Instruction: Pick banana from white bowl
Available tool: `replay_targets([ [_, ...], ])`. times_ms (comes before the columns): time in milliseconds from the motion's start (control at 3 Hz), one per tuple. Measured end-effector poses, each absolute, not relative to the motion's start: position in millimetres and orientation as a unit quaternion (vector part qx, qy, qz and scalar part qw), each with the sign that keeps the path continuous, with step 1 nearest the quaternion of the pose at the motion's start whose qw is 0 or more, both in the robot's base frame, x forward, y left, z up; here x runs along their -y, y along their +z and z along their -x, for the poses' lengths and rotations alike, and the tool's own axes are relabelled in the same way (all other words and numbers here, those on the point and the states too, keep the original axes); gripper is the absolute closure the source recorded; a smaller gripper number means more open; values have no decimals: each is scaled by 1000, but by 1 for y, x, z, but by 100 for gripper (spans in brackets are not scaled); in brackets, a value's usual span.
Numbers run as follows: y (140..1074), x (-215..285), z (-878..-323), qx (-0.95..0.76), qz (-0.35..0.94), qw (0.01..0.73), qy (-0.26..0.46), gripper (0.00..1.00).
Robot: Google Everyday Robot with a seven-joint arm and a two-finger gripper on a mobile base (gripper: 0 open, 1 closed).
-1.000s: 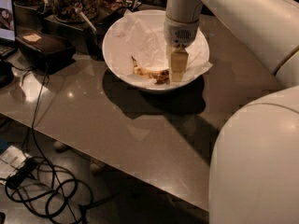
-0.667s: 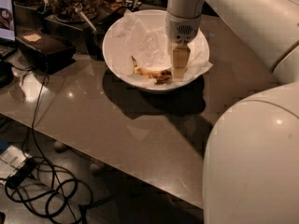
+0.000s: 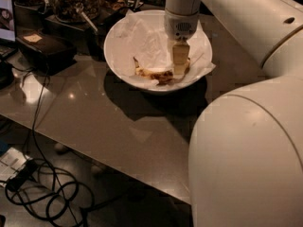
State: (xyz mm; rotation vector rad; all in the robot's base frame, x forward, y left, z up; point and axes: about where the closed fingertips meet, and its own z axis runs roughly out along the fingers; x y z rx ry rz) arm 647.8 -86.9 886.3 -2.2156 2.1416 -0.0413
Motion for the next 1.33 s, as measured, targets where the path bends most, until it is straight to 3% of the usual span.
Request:
replay_targets([
  [1333,860,77,-644,-694,720,6,7,40],
])
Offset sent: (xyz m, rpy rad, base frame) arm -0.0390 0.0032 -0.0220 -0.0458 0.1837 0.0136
